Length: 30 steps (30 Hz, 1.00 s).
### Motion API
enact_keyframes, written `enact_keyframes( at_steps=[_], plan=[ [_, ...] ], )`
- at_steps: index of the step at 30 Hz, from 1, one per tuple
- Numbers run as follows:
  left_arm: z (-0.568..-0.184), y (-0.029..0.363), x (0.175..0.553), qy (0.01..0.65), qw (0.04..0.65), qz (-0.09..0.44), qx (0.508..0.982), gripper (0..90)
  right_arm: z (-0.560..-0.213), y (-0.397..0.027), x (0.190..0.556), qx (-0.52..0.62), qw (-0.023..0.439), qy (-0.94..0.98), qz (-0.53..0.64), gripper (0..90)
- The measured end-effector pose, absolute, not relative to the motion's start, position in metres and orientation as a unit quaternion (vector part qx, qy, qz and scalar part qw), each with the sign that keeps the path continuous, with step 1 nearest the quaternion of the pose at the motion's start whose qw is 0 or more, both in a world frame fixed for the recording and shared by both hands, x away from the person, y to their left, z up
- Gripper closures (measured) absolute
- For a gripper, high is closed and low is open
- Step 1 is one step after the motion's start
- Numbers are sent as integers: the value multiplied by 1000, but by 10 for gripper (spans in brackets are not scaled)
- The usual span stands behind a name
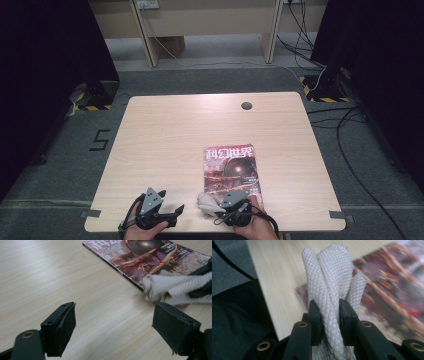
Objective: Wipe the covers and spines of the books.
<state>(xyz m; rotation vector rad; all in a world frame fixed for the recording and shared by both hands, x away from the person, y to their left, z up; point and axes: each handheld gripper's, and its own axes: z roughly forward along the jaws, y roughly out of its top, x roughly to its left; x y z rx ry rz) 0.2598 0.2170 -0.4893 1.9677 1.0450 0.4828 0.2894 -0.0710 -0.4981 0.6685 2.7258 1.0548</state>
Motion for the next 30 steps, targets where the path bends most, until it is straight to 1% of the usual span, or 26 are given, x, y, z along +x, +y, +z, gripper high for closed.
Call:
enact_keyframes(
  at_steps=[10, 13, 18, 19, 20, 24, 30],
  plan=[
    [-493, 207, 262, 410, 417, 180, 791, 182, -498, -106, 300, 269, 95, 893, 348, 748],
    [-496, 196, 264, 406, 418, 169, 795, 180, -498, -109, 298, 273, 96, 891, 350, 749],
    [-503, 168, 267, 379, 414, 155, 813, 178, -499, -113, 297, 273, 93, 890, 352, 749],
    [-503, 168, 267, 379, 414, 155, 813, 178, -499, -113, 297, 273, 93, 890, 352, 749],
    [-505, 159, 268, 370, 410, 152, 820, 177, -498, -116, 298, 277, 100, 890, 348, 748],
    [-506, 144, 273, 350, 403, 160, 830, 176, -498, -132, 304, 296, 111, 883, 345, 748],
    [-511, 137, 280, 347, 393, 169, 834, 174, -498, -146, 300, 309, 116, 879, 344, 748]
  ],
)
